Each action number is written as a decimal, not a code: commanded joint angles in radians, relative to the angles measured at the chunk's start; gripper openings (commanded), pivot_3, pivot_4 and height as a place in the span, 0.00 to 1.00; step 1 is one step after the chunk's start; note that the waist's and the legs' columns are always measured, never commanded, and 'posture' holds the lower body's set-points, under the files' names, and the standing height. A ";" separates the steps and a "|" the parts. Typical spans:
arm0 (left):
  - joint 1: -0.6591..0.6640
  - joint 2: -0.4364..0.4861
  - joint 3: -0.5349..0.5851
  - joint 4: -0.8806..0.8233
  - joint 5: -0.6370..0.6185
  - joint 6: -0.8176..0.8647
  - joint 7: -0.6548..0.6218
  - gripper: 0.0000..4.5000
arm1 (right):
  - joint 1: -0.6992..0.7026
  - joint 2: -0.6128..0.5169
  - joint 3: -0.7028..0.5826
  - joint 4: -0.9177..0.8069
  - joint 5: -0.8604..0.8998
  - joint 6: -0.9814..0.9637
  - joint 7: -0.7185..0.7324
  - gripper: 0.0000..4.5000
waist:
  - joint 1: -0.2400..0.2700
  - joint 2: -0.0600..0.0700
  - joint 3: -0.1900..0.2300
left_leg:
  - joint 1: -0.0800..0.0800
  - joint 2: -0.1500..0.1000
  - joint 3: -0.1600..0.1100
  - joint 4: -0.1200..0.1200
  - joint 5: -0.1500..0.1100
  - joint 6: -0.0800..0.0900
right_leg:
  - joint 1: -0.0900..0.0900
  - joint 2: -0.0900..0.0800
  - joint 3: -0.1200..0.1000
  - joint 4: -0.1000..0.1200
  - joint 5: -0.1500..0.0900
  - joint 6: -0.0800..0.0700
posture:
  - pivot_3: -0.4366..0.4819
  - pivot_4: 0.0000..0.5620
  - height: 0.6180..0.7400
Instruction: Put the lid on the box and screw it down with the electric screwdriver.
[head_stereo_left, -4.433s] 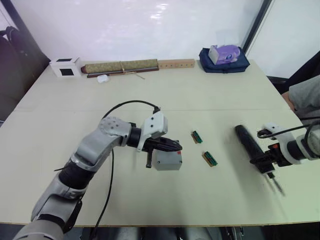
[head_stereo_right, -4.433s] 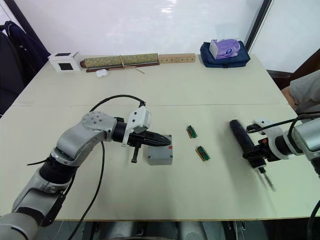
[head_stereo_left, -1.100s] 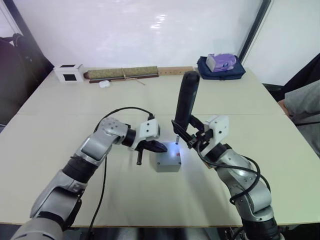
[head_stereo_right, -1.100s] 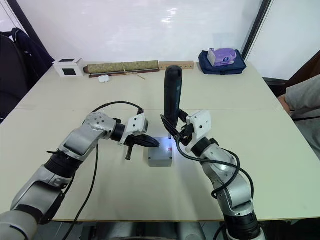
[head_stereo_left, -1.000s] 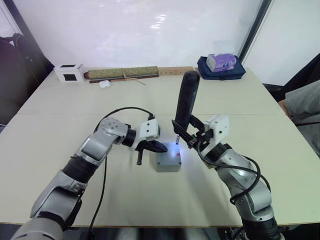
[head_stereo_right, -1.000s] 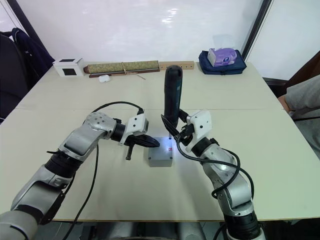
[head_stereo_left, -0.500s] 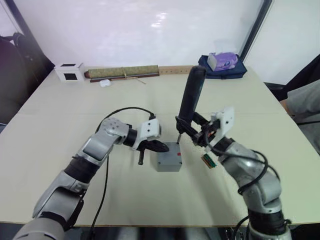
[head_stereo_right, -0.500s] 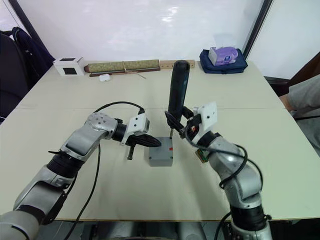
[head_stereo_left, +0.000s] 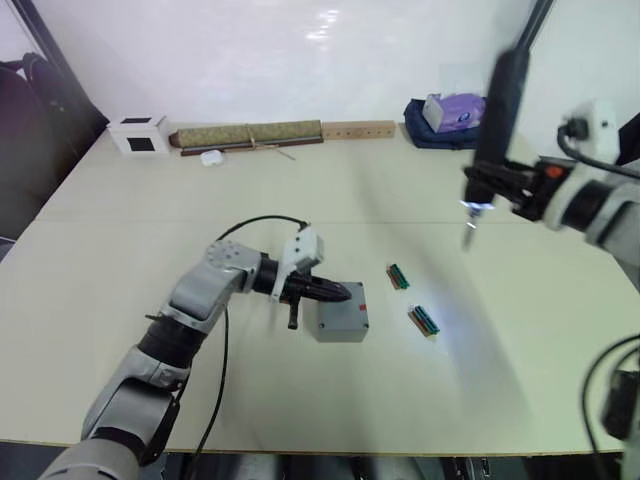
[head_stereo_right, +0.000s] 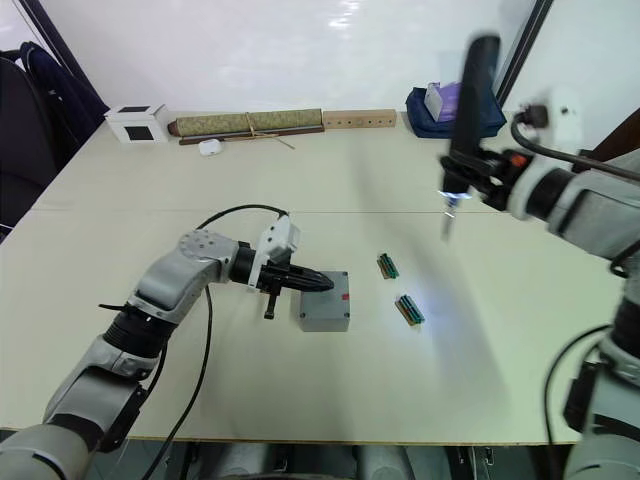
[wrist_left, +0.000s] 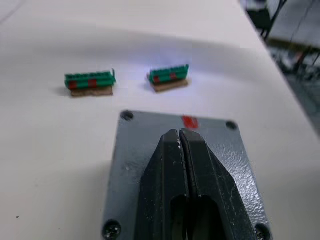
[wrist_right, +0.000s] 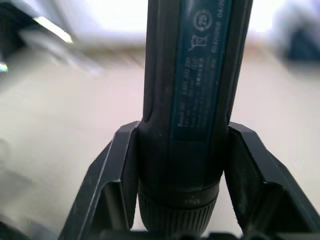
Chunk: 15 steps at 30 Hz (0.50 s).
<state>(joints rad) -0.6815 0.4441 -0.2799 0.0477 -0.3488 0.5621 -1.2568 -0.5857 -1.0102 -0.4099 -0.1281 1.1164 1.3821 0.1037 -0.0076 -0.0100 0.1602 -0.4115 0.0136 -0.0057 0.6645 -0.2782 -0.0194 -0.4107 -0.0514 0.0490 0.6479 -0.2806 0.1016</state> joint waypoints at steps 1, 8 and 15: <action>-0.045 0.023 0.037 -0.076 -0.055 0.013 -0.035 0.00 | 0.042 -0.085 0.019 0.015 -0.022 0.098 0.091 0.40 | -0.006 0.001 0.001 | 0.000 0.001 0.000 0.000 -0.001 0.001 | 0.000 0.001 0.000 -0.001 0.000 0.000 | 0.48 0.27 1.00; -0.022 0.098 -0.037 -0.198 -0.038 -0.001 -0.103 0.00 | 0.104 -0.125 0.148 0.121 -0.125 0.190 0.205 0.40 | -0.013 0.009 0.006 | 0.003 0.000 0.001 -0.001 -0.002 0.004 | -0.002 0.007 0.004 0.002 0.000 0.000 | 0.48 0.27 1.00; 0.009 0.106 -0.056 -0.230 -0.022 -0.002 -0.050 0.00 | 0.109 -0.064 0.228 0.149 -0.208 0.186 0.274 0.40 | -0.008 0.010 0.007 | 0.003 0.000 0.001 0.000 -0.002 0.004 | -0.002 0.007 0.005 0.001 0.000 0.000 | 0.48 0.27 1.00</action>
<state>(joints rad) -0.6729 0.5411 -0.3490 -0.1400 -0.3721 0.5648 -1.3204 -0.4638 -1.0717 -0.1496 0.0284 0.9332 1.5836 0.3562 -0.0153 -0.0005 0.1677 -0.4099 0.0133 -0.0042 0.6641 -0.2803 -0.0158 -0.4132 -0.0454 0.0538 0.6492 -0.2807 0.1017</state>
